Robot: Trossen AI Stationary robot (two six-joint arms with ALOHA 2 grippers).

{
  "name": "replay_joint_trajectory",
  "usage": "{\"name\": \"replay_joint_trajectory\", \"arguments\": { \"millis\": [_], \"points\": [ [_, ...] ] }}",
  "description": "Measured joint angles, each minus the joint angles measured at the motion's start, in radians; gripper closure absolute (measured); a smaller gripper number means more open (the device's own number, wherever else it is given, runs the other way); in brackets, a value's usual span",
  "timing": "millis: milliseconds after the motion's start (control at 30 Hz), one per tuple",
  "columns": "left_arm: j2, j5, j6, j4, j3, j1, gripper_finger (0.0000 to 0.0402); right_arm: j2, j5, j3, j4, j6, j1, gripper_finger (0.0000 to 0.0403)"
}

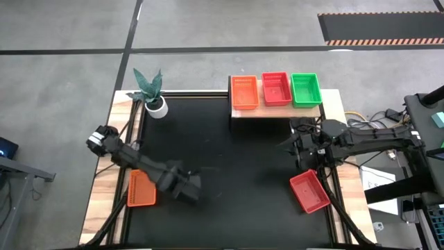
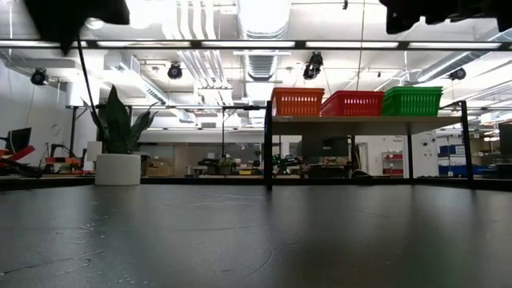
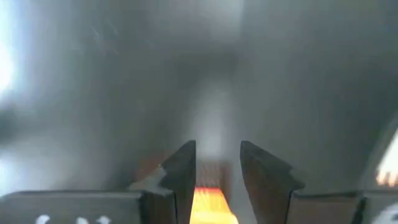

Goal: Stack baskets on shelf by color
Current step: Stack the orange bin on the other orange bins on the shelf

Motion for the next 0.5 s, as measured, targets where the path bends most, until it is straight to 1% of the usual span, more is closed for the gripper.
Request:
{"name": "replay_joint_trajectory", "arguments": {
  "millis": [67,200,300,500],
  "points": [
    [0.000,0.042,-0.022,-0.015,-0.029,-0.048,0.0293,0.000,0.000,0.001,-0.007,-0.001,0.000,0.0394],
    [-0.002,0.087,-0.078,-0.013,-0.086,-0.157,0.0293,-0.002,0.000,0.005,-0.008,-0.002,0.000,0.0394],
    [-0.002,0.099,-0.139,-0.016,-0.132,-0.222,0.0293,-0.001,0.000,0.005,-0.011,-0.002,0.000,0.0394],
    [-0.016,0.115,-0.262,-0.008,-0.229,-0.317,0.0293,-0.001,0.000,0.005,-0.014,0.005,0.000,0.0394]
  ]
}}
